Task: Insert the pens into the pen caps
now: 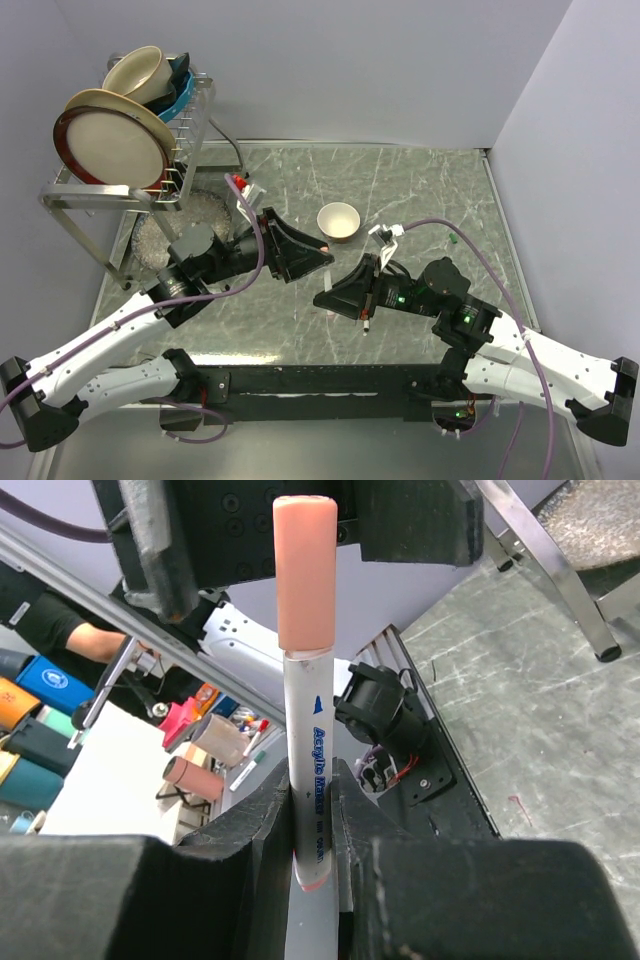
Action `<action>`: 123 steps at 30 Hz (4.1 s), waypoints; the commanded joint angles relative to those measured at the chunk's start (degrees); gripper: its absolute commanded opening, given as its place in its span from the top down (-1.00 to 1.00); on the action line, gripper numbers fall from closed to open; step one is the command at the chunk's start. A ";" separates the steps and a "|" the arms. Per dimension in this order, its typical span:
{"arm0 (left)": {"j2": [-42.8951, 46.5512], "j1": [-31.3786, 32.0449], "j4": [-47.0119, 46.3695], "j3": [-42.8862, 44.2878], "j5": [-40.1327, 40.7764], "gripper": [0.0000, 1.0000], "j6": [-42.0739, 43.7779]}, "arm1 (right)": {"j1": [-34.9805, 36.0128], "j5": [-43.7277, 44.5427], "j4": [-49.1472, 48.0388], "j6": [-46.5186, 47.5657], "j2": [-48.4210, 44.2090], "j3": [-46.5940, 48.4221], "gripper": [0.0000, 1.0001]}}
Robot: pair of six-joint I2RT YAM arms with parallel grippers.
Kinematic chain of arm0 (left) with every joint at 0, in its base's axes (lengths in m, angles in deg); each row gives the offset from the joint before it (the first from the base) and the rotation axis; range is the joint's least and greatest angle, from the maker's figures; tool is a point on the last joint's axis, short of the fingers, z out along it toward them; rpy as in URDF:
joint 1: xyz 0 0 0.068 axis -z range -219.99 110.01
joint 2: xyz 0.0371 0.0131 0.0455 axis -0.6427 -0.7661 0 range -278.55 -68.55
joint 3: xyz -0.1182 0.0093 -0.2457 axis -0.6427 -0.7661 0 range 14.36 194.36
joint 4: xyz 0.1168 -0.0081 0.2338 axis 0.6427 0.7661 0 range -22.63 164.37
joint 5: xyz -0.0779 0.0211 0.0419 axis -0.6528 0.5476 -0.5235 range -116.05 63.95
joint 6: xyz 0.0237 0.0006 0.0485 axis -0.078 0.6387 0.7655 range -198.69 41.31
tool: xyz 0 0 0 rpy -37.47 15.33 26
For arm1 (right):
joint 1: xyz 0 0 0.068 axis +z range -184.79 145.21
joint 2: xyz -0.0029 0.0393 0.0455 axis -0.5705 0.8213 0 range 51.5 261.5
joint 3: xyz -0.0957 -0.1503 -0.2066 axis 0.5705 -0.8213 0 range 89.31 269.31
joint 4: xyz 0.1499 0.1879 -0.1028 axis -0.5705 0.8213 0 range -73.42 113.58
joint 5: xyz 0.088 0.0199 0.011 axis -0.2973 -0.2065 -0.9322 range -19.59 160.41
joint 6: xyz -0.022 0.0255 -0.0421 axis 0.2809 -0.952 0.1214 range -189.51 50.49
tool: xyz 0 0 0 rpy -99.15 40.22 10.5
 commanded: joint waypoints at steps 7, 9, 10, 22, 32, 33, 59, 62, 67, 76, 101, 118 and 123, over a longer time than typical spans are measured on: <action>-0.44 0.20 -2.99 -0.24 -0.87 0.69 -1.21 | 0.87 1.90 -1.98 0.37 -0.07 1.29 1.00; -0.79 0.20 -3.78 -2.25 -3.24 0.98 -2.27 | 0.78 4.63 -0.48 0.37 0.01 2.34 1.00; -0.79 0.20 -4.30 -3.31 -3.08 0.98 -3.14 | 0.78 6.73 -0.22 0.28 -0.07 2.69 1.00; -0.97 0.29 -18.62 -12.11 -7.38 0.98 -16.32 | -0.54 14.49 4.71 6.69 0.72 11.22 1.00; 0.97 1.08 -16.60 -12.90 -7.29 0.98 -17.91 | -4.14 9.92 5.31 3.53 4.32 18.33 1.00; 0.79 1.52 -17.22 -13.33 -7.38 0.98 -17.92 | -4.32 9.92 5.58 3.45 4.84 18.60 1.00; 0.52 6.09 -11.52 -17.29 -7.74 0.98 -17.39 | -14.78 2.63 4.89 7.14 8.89 23.18 1.00; 0.61 7.32 -13.45 -18.78 -7.48 0.98 -19.06 | -15.56 0.62 2.52 6.18 9.50 22.65 1.00; 0.00 12.40 -16.97 -20.20 -2.31 0.98 -20.56 | -16.18 1.21 0.32 4.50 11.09 22.39 1.00; 1.93 17.25 -3.27 -17.74 6.15 0.98 -15.20 | -16.88 8.42 4.69 7.04 12.67 26.24 1.00; 3.86 19.10 -2.86 -17.04 10.00 0.98 -12.22 | -22.33 -0.01 -0.57 6.87 19.35 28.10 1.00; -2.73 4.61 12.13 -5.16 9.32 0.98 -6.93 | -22.33 -4.65 7.51 12.67 11.89 13.70 0.10; -6.59 -0.58 14.14 -2.27 7.55 0.98 -2.72 | -22.33 -6.08 19.27 20.84 7.14 11.31 -0.14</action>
